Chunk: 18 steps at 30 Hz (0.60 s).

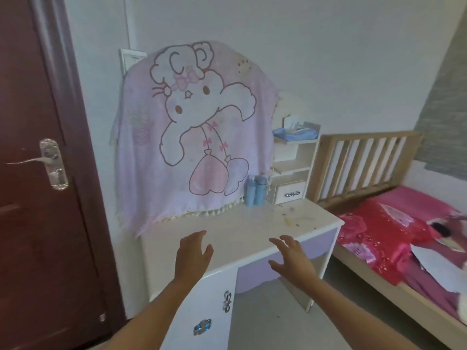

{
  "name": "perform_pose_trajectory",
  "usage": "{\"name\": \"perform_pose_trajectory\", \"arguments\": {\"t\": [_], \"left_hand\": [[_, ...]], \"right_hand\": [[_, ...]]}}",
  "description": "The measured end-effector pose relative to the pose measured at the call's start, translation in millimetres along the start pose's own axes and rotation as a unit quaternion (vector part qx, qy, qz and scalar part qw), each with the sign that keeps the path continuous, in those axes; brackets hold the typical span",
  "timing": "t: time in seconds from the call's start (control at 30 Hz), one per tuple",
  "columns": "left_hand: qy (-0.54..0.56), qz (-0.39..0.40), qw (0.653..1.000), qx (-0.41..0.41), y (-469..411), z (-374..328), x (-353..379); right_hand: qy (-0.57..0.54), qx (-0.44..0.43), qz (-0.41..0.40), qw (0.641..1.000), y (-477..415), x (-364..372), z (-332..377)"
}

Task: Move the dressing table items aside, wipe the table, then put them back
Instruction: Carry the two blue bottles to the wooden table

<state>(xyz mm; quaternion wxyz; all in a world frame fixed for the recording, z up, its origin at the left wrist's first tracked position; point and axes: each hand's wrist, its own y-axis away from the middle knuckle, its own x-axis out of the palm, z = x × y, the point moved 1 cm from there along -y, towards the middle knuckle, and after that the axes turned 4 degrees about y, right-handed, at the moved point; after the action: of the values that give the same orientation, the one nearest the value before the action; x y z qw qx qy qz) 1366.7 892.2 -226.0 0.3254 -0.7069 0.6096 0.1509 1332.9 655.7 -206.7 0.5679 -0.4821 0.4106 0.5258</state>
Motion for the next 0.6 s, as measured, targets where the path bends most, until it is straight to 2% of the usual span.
{"name": "perform_pose_trajectory", "arguments": {"t": [0.3,0.47,0.6], "left_hand": [[0.042,0.058,0.996,0.045,-151,-21,79],[0.038,0.105,0.993,0.043,-193,-19,136],[0.029,0.115,0.992,0.043,-212,-20,171]], "right_hand": [[0.003,0.086,0.003,0.996,-106,-12,-60],[0.0,0.129,0.033,0.991,-141,10,-101],[-0.014,0.133,0.038,0.99,-169,21,-128]]}}
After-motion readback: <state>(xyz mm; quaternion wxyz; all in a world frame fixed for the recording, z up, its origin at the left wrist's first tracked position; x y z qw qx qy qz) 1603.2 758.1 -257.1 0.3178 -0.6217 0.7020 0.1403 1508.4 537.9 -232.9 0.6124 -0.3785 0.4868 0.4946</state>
